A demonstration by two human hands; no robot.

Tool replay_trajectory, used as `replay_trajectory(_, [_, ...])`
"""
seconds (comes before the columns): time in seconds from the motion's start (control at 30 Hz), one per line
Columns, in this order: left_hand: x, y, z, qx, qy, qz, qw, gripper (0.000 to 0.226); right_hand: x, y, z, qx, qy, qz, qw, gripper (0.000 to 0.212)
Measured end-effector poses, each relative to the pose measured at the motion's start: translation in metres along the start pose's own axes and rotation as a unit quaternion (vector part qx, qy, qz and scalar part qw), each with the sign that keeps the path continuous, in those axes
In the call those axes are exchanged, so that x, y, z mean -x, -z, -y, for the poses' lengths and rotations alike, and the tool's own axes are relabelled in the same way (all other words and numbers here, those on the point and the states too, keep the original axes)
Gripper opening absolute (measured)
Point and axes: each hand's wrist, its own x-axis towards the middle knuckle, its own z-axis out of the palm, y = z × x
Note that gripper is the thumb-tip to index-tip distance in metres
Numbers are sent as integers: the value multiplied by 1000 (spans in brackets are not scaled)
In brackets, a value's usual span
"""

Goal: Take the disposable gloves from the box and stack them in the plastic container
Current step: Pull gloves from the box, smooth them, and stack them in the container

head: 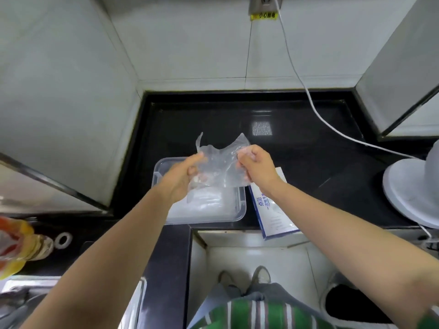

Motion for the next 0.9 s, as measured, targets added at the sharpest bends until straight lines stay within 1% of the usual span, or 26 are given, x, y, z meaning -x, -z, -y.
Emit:
replay_trajectory(0.03, [3, 5, 1, 4, 16, 8, 1000, 22, 1, -6, -1, 14, 3, -7, 1000, 14])
replay_trajectory(0.07, [3, 12, 3, 22, 21, -1, 1000, 16, 2, -13, -2, 26, 9, -11, 1000, 14])
replay_trajectory(0.1, [3, 21, 6, 63, 13, -17, 998, 16, 2, -21, -3, 38, 16, -13, 999, 13])
replay_trajectory(0.13, [2, 28, 7, 111, -6, -8, 994, 24, 3, -28, -5, 44, 22, -13, 999, 12])
replay_trajectory(0.17, [-2, 37, 10, 160, -24, 18, 987, 39, 4, -35, -7, 44, 25, -11, 999, 11])
replay_trajectory(0.2, [-3, 42, 12, 179, -29, 52, 982, 52, 4, -40, -8, 41, 24, -10, 999, 12])
replay_trajectory(0.23, [-1, 42, 13, 173, -23, 66, 982, 54, 5, -47, -9, 38, 22, -10, 999, 13])
replay_trajectory(0.27, [0, 44, 16, 141, -13, 58, 988, 48, 5, -53, -11, 37, 19, -12, 999, 14])
replay_trajectory(0.3, [2, 43, 18, 110, -10, 59, 992, 35, 5, -57, -12, 38, 17, -15, 999, 15])
replay_trajectory(0.33, [3, 42, 19, 96, -8, 42, 994, 25, 6, -61, -12, 39, 17, -19, 999, 16])
replay_trajectory(0.37, [2, 42, 20, 96, -10, 17, 995, 20, 6, -64, -13, 41, 15, -24, 999, 17])
replay_trajectory(0.4, [-1, 46, 22, 101, -22, -13, 995, 23, 6, -66, -14, 40, 14, -28, 999, 17])
replay_trajectory(0.43, [-5, 49, 23, 104, -47, -41, 993, 33, 7, -68, -15, 42, 11, -31, 999, 17])
replay_trajectory(0.47, [-7, 53, 23, 99, -75, -43, 991, 46, 8, -69, -16, 43, 6, -31, 999, 16])
replay_trajectory(0.5, [-7, 57, 24, 99, -96, -16, 990, 53, 9, -71, -17, 41, -3, -28, 999, 14])
replay_trajectory(0.57, [-6, 56, 27, 75, -109, 79, 988, 52, 9, -74, -21, 25, -28, -21, 999, 8])
replay_trajectory(0.6, [-6, 55, 29, 59, -92, 99, 989, 55, 9, -76, -22, 22, -39, -20, 999, 6])
replay_trajectory(0.63, [-5, 53, 30, 59, -62, 105, 991, 63, 10, -77, -23, 24, -46, -21, 998, 6])
replay_trajectory(0.67, [-6, 51, 32, 61, -31, 99, 993, 72, 9, -78, -24, 29, -48, -24, 998, 6])
replay_trajectory(0.7, [-6, 47, 34, 61, -12, 82, 995, 74, 9, -79, -25, 34, -45, -27, 998, 7])
replay_trajectory(0.77, [-9, 46, 37, 42, 4, 21, 999, 53, 8, -78, -27, 57, -35, -38, 997, 9])
replay_trajectory(0.83, [-15, 52, 37, 58, 9, -18, 998, 30, 6, -75, -30, 80, -25, -45, 995, 10])
replay_trajectory(0.87, [-18, 55, 37, 74, 4, -30, 997, 27, 5, -75, -31, 89, -26, -43, 995, 8])
replay_trajectory(0.9, [-20, 58, 37, 78, -1, -46, 996, 30, 5, -74, -31, 99, -35, -36, 994, 6])
